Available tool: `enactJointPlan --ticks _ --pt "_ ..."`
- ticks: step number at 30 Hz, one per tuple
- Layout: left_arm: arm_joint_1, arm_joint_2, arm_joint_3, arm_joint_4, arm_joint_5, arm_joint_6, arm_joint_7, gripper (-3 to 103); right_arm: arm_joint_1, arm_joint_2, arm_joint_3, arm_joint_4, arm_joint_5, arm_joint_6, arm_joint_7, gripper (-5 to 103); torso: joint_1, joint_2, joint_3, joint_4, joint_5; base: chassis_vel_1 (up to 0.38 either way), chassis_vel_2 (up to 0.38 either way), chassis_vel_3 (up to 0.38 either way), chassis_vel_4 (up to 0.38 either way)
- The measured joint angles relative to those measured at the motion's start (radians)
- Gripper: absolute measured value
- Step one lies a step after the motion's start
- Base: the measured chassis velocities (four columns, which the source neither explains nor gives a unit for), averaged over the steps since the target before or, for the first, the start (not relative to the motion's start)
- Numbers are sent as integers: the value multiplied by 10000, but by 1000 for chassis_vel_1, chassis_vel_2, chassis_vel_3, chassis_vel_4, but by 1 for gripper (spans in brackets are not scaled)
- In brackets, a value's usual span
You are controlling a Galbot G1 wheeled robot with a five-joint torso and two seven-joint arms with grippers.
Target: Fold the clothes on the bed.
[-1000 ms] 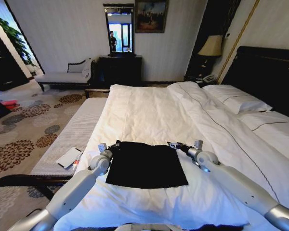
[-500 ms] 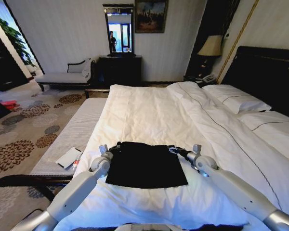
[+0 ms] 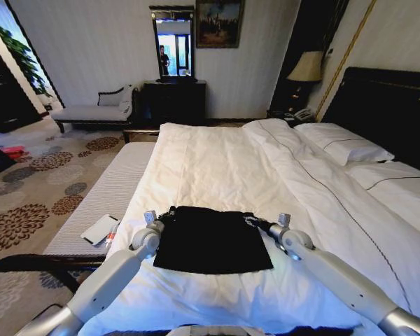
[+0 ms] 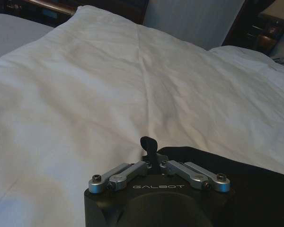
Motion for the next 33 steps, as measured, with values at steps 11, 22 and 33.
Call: enactJointPlan --ticks 11,22,33 --pt "85 -28 -57 5 19 -22 28 0 100 -76 -84 233 -3 98 35 10 0 0 0 1 1 0 0 0 0" --pt "139 37 -299 -328 11 -96 -82 0 -92 -160 215 737 -30 285 130 1 0 0 0 1 0 0 0 0 0" --pt "99 754 -991 -1944 -473 -296 -344 0 -347 -591 1276 2187 72 793 510 1 0 0 0 1 -1 0 0 0 0"
